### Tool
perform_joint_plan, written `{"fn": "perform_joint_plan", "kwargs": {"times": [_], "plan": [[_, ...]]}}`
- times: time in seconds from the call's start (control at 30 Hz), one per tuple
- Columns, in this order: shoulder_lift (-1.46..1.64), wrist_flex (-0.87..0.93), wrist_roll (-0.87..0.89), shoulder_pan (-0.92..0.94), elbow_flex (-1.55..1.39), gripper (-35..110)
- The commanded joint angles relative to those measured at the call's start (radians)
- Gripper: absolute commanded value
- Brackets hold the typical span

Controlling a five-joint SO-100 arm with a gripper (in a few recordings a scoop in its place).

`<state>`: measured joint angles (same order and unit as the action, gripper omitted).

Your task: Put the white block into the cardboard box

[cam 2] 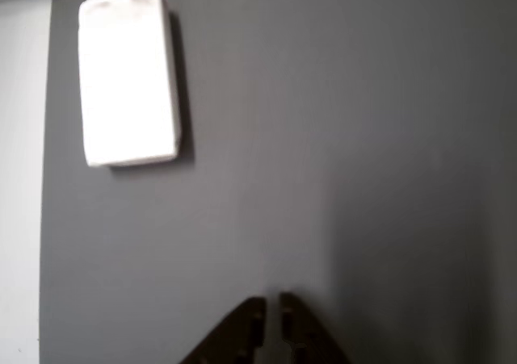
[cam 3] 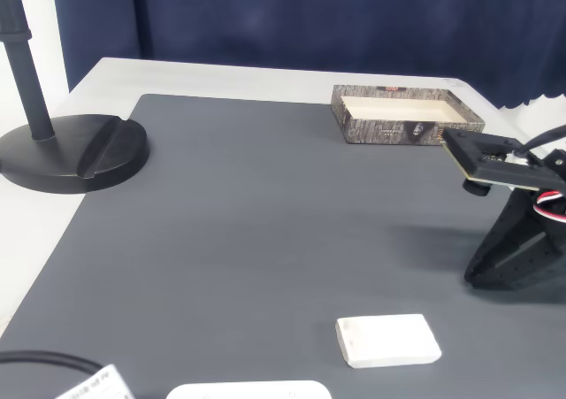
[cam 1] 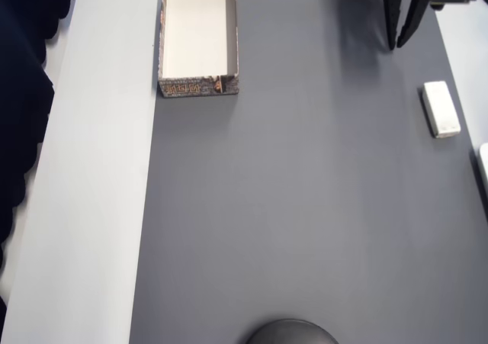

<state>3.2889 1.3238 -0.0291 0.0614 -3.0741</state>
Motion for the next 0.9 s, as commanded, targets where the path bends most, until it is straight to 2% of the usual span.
{"fn": "perform_joint_plan", "kwargs": {"times": [0.0, 0.63, 0.87], "plan": [[0.035, 0.008, -0.006, -0.008, -0.018, -2], [0.025, -0.038, -0.057, -0.055, -0.015, -2], [-0.193, -0.107, -0.067, -0.081, 0.147, -2]]}}
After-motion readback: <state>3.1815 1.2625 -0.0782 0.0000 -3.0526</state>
